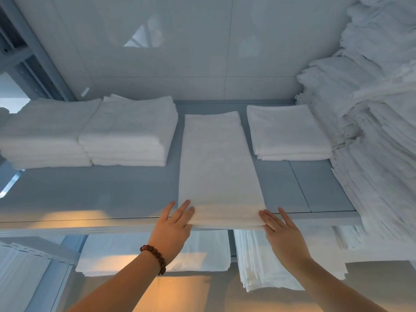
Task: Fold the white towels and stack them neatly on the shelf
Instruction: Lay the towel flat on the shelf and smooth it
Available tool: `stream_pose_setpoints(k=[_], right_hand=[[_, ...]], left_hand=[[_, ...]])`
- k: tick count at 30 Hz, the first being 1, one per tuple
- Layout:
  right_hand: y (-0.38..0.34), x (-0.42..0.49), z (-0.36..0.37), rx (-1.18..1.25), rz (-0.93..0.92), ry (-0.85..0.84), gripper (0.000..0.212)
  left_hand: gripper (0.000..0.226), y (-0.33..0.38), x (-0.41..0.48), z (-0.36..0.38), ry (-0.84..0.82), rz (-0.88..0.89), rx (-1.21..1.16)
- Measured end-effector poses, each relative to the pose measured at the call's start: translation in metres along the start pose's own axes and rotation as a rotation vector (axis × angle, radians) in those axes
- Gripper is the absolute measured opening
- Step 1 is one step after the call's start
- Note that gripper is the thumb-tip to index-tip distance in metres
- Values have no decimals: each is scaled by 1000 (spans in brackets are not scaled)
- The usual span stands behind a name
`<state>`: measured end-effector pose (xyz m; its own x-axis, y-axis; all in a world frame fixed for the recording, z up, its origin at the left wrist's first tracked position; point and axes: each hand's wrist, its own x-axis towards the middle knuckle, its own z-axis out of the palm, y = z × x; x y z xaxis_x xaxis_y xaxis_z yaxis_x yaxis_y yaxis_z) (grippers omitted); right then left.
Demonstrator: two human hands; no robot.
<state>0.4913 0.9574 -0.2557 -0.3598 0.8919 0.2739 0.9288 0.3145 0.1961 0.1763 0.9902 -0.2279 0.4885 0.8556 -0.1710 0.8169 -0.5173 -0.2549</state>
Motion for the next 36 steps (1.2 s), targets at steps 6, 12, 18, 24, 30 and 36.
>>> stream_pose_setpoints(k=[6,12,18,24,30,36], right_hand=[[-4,1,-6,-13,5,-58,31],[-14,-6,-24,217,-42,-175,13],[-25,43,-18,542,-4,-135,24],[-34,96,23,326,-72,-402,62],[7,122,36,224,186,-445,63],[-13,178,58,290,30,-382,58]], left_hand=[[12,5,-3,5,56,-12,-36],[23,1,-20,11,209,174,-268],[36,21,9,-5,291,148,-497],[70,36,72,18,62,-147,-403],[67,-2,115,13,23,-425,-373],[59,7,167,18,133,-245,-376]])
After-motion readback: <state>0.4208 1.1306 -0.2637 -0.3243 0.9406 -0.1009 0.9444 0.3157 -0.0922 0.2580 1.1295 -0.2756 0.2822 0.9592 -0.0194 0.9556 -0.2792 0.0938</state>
